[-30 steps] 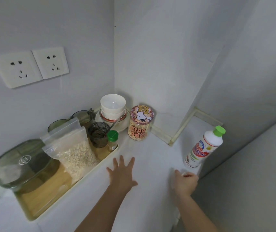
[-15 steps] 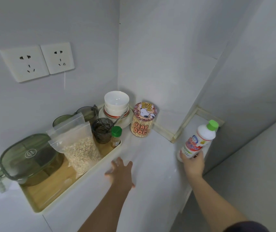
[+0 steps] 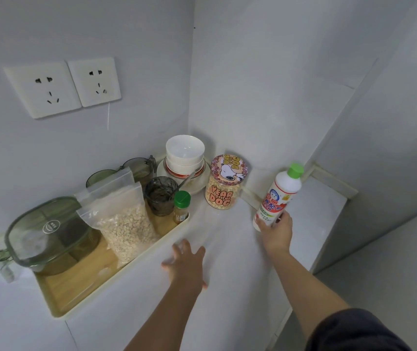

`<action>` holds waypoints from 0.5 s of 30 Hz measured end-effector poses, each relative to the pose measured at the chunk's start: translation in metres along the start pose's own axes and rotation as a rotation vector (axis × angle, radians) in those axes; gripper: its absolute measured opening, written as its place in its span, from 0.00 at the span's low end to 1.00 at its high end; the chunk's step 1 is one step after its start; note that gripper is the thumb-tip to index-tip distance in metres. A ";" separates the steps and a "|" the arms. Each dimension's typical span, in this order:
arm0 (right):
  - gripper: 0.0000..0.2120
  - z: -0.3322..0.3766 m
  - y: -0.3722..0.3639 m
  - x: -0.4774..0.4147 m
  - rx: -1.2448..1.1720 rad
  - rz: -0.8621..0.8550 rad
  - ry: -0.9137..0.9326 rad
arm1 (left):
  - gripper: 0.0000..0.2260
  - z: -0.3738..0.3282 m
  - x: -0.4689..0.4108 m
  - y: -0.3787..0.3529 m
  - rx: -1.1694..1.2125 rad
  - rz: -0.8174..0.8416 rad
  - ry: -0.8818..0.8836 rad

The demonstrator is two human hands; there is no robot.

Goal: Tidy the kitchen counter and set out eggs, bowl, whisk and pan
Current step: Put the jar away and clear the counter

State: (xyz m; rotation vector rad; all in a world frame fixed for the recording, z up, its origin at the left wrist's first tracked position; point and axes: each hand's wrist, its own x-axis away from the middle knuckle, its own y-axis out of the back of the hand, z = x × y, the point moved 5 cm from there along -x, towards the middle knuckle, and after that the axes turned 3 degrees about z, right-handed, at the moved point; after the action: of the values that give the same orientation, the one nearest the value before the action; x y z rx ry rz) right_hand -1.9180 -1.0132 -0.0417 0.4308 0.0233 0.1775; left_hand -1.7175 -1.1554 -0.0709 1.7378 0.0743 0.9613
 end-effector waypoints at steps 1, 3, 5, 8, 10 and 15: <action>0.21 0.001 0.000 0.000 -0.007 0.003 0.010 | 0.42 0.000 0.000 -0.001 0.003 0.004 -0.002; 0.22 -0.002 -0.001 0.002 -0.020 -0.002 0.025 | 0.42 0.001 -0.001 -0.001 0.009 -0.002 -0.003; 0.24 -0.011 -0.005 0.009 -0.044 0.007 -0.006 | 0.43 0.002 0.000 0.001 0.010 -0.012 -0.014; 0.30 -0.028 -0.017 0.038 -0.019 0.036 -0.100 | 0.47 0.007 0.011 -0.002 0.108 -0.056 -0.049; 0.32 -0.028 -0.027 0.070 -0.053 0.110 -0.143 | 0.46 0.021 0.032 -0.006 0.272 -0.129 -0.060; 0.20 0.012 -0.054 0.158 -0.080 0.500 -0.045 | 0.34 0.078 0.120 -0.010 0.597 -0.365 0.010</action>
State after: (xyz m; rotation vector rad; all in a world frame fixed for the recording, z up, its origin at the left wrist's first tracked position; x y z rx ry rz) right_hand -1.7526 -1.0391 -0.0507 0.3545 -0.1364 0.6589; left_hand -1.5842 -1.1534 -0.0185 2.1562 0.7223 0.7120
